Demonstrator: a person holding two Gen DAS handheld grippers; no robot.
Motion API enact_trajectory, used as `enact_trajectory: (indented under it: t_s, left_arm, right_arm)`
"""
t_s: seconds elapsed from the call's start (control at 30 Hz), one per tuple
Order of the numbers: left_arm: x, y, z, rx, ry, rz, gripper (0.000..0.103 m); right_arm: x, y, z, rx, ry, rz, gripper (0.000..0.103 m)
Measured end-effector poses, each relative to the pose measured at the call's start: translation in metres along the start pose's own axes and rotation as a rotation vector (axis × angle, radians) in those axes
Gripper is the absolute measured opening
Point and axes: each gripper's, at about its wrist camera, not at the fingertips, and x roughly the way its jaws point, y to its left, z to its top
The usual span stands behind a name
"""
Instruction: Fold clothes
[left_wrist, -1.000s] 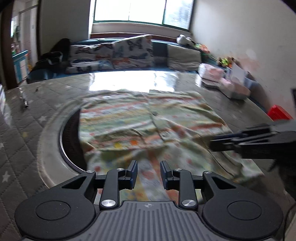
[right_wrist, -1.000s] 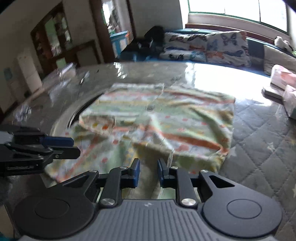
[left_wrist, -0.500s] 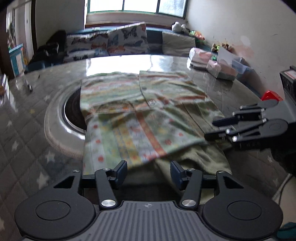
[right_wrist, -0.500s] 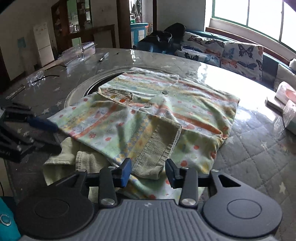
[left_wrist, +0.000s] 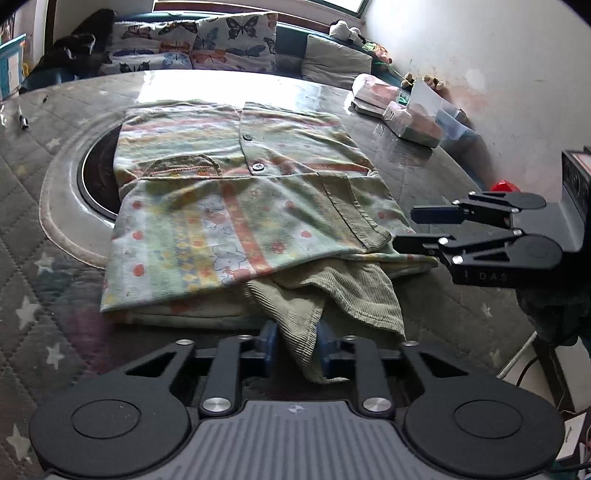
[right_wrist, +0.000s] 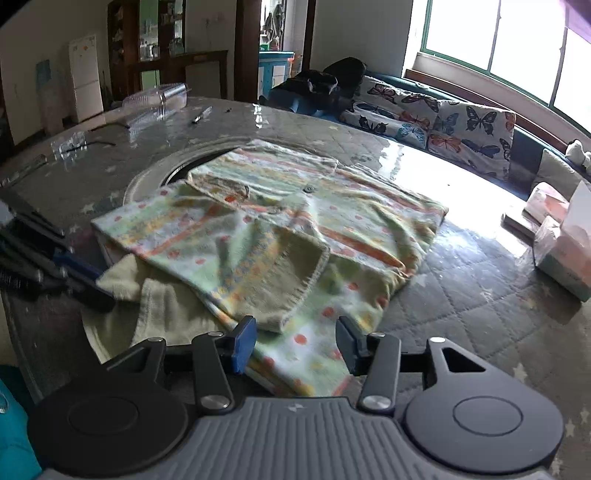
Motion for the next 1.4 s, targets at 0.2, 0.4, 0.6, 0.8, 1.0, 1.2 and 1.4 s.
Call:
enact_trajectory:
  t_s: [0.2, 0.4, 0.6, 0.8, 1.0, 1.2, 1.4]
  left_arm:
    - [-0.02, 0.01, 0.027, -0.067, -0.078, -0.058, 0.013]
    - [-0.018, 0.017, 0.061, -0.106, -0.129, -0.077, 0.013]
    - [-0.005, 0.027, 0.081, -0.13, -0.125, -0.073, 0.012]
    - [-0.005, 0.036, 0.08, -0.113, -0.145, -0.053, 0.014]
    - [-0.033, 0.046, 0.055, -0.015, -0.235, 0.023, 0.054]
    - [-0.044, 0.045, 0.021, 0.154, -0.268, 0.125, 0.066]
    - [-0.028, 0.032, 0.003, 0.353, -0.294, 0.239, 0.065]
  right_arm:
    - [-0.004, 0.006, -0.007, -0.077, 0.023, 0.004, 0.057]
    - [0.0, 0.018, -0.001, -0.122, 0.0, 0.05, 0.06]
    - [0.011, 0.033, 0.01, -0.142, -0.042, 0.103, 0.055]
    - [0.025, 0.026, 0.024, -0.013, -0.03, 0.184, 0.02]
    - [0.028, 0.004, 0.035, 0.131, -0.045, 0.225, 0.016]
    - [0.029, -0.004, 0.044, 0.179, -0.075, 0.22, 0.016]
    - [0.028, -0.004, 0.049, 0.191, -0.089, 0.206, 0.016]
